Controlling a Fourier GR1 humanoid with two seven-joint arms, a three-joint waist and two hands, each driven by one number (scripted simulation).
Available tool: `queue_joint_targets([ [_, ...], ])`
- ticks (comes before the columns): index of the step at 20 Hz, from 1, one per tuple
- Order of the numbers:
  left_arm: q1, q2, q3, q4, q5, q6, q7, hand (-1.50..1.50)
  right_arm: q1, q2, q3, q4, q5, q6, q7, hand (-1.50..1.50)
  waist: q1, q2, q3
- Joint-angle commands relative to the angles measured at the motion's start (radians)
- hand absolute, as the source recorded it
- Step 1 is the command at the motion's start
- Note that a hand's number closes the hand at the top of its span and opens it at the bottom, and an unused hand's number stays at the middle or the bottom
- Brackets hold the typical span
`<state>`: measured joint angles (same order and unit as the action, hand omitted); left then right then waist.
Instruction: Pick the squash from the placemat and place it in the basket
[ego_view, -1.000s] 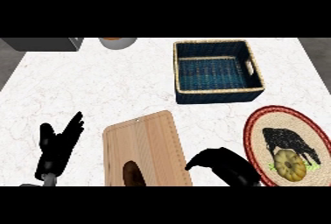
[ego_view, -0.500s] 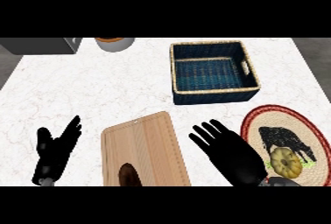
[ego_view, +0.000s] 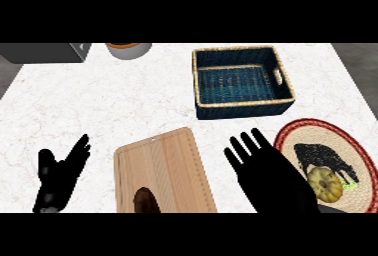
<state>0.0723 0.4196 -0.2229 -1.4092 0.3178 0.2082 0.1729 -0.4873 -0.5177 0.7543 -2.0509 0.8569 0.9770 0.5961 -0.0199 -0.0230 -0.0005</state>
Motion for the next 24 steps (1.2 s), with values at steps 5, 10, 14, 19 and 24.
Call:
queue_joint_targets([
  [5,0.041,-0.016,-0.013,0.059,-0.007,-0.005,0.019,0.0,-0.062,0.088,-0.111,-0.046,-0.116,0.442,0.167,-1.5,-0.009,0.011,-0.007],
  [10,0.038,0.037,0.036,0.026,0.02,-0.05,0.027,0.0,-0.035,0.158,-0.128,-0.057,-0.15,0.512,0.246,-1.5,-0.002,0.011,-0.004],
  [14,0.066,-0.044,-0.021,0.024,-0.023,0.0,0.011,0.0,-0.031,0.132,-0.221,-0.072,-0.223,0.514,0.25,-1.5,0.0,0.014,-0.004],
  [19,0.063,-0.058,-0.014,0.042,-0.048,0.01,0.003,0.0,0.085,0.215,-0.154,-0.096,-0.168,0.507,0.319,-1.5,0.009,0.019,-0.001],
  [24,0.042,-0.053,-0.02,-0.038,-0.045,0.01,0.105,0.0,0.177,0.114,-0.122,-0.148,-0.15,0.414,0.264,-1.5,0.016,0.022,0.002],
])
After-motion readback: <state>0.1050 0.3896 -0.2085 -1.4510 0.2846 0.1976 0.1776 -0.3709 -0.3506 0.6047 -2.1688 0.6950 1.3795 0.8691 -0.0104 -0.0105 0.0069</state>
